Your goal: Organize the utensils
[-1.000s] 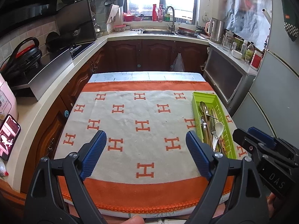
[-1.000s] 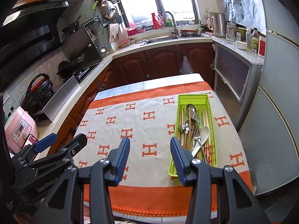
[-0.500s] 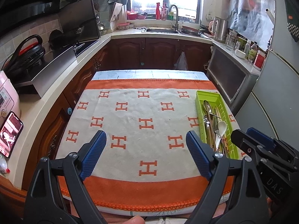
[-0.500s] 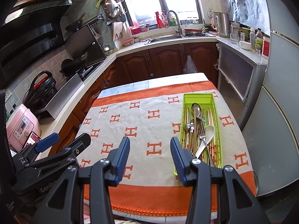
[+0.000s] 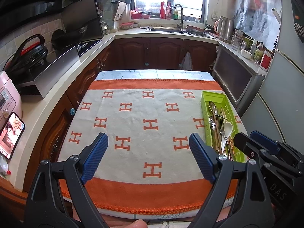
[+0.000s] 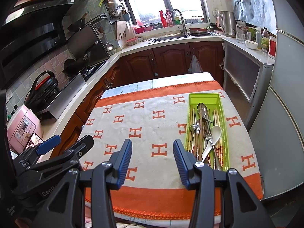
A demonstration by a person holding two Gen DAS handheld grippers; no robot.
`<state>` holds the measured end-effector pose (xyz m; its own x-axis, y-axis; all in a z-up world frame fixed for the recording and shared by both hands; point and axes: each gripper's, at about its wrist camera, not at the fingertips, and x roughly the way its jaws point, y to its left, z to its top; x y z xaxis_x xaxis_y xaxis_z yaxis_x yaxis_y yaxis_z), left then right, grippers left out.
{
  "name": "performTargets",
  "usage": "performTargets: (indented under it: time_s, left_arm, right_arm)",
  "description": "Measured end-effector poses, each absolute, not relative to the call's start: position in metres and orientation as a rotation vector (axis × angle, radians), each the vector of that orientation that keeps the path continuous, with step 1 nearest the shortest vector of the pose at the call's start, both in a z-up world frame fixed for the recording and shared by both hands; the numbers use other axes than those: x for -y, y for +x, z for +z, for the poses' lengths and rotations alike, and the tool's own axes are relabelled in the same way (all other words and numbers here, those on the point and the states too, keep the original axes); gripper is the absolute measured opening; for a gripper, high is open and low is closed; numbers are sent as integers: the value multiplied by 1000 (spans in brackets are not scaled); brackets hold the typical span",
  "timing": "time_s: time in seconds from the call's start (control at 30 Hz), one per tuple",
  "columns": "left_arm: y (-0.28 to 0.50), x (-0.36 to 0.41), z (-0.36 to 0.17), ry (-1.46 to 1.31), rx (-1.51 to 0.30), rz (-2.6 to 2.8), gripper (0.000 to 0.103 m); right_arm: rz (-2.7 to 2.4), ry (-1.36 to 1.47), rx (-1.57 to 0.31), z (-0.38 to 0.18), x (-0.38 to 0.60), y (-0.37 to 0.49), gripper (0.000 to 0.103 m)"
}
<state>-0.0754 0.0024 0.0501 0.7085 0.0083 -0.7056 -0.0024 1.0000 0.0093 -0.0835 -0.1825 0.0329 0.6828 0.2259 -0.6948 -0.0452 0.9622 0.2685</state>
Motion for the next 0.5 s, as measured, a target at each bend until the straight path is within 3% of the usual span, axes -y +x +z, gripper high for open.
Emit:
performTargets:
  time_s: [0.5]
  left_arm:
    - [-75,-2,49,8,-787,8,86]
  right_arm:
    - [163,246,-828,25,181,-80,45]
